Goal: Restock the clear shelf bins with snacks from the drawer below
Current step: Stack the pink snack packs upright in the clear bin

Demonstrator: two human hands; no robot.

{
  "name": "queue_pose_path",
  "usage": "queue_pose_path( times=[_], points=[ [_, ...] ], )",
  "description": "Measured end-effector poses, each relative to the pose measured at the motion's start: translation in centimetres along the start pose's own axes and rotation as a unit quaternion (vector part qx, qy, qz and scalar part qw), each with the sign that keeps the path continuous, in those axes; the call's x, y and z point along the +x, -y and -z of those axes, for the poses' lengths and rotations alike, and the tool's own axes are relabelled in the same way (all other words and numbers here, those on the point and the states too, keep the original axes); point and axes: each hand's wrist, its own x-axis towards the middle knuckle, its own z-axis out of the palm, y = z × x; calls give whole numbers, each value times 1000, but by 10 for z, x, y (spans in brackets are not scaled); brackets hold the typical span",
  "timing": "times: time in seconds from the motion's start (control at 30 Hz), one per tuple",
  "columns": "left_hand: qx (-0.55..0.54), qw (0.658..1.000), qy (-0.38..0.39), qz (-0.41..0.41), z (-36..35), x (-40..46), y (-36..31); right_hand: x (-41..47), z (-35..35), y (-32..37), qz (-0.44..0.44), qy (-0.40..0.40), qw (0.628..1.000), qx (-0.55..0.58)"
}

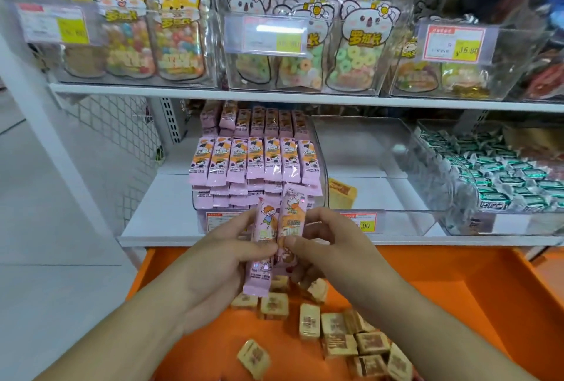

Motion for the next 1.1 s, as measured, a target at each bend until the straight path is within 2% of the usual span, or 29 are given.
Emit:
queue_pose_path(
  times=[0.2, 0.43, 0.63, 0.8, 0.93, 1.1],
  points=[
    [-5, 1000, 7, -27, -2, -15, -8, -11, 5, 2, 41, 26, 999, -13],
    [47, 996, -58, -55, 6, -29, -8, -15, 18, 2, 64, -1, 998, 29],
    [116, 982, -109, -102, 15, -31, -18, -15, 39, 13, 108, -51, 992, -40],
    [183, 979, -56, -74, 5, -31, -11, -9, 31, 11, 89, 0, 996, -24],
    [190, 981, -19, -38, -11, -30, 2, -1, 21, 2, 86, -8, 996, -21],
    [179, 983, -6, -41, -11, -27, 3, -4, 12, 1, 116, -40, 990, -70]
  ],
)
